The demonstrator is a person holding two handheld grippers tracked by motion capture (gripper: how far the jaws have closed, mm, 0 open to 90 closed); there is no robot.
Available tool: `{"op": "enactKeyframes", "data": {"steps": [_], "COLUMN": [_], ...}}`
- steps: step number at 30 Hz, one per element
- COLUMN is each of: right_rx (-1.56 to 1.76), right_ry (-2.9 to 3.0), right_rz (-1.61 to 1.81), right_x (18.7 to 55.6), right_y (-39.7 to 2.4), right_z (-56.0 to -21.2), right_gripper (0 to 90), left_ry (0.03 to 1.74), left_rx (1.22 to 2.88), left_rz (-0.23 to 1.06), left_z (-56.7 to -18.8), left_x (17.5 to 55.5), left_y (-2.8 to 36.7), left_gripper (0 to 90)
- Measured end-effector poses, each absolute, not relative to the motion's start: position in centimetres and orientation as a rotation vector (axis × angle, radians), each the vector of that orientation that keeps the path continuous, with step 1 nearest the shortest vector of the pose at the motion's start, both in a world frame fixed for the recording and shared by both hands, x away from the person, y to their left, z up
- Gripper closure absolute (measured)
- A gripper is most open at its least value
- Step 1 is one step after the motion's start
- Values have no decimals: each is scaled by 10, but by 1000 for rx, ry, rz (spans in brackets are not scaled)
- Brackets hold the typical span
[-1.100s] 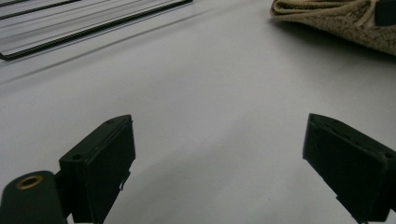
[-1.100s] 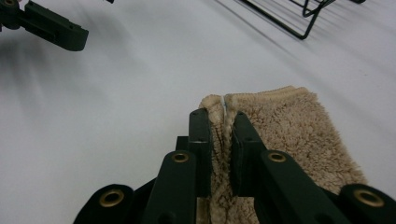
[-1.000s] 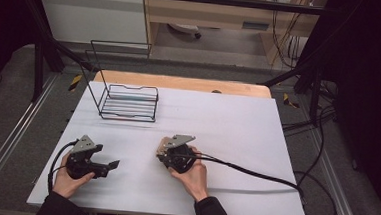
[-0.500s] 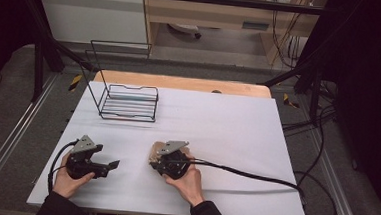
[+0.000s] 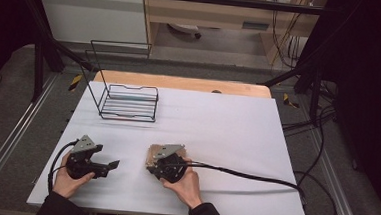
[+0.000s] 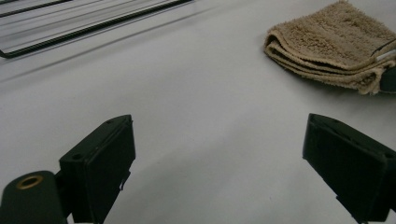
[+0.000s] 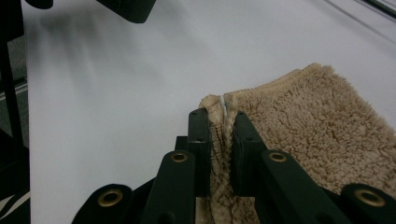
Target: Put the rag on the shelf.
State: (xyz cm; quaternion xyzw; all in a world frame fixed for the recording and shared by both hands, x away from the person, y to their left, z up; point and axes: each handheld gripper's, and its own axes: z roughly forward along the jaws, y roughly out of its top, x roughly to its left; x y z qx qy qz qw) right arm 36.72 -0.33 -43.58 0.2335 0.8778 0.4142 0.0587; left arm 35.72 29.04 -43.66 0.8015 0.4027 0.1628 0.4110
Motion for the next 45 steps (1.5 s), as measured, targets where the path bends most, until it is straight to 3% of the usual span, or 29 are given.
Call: {"op": "enactKeyframes", "data": {"steps": [32,41,45], "right_rx": [964,872,897], "right_ry": [2518,2492,2437], "right_rz": [1271,1319,1279], "right_x": [398,398,408], "right_y": [34,21,-7], "right_z": [-447,-420,-408], "right_gripper": [793,456,443], "left_ry": [1010,1010,1009], "left_rx": [2024,2017,2020], "left_rz": [403,404,403], "left_z": [-437,-436,-436], "left_x": [357,356,356], "left_y": [290,291,290], "left_gripper": [94,94,94]}}
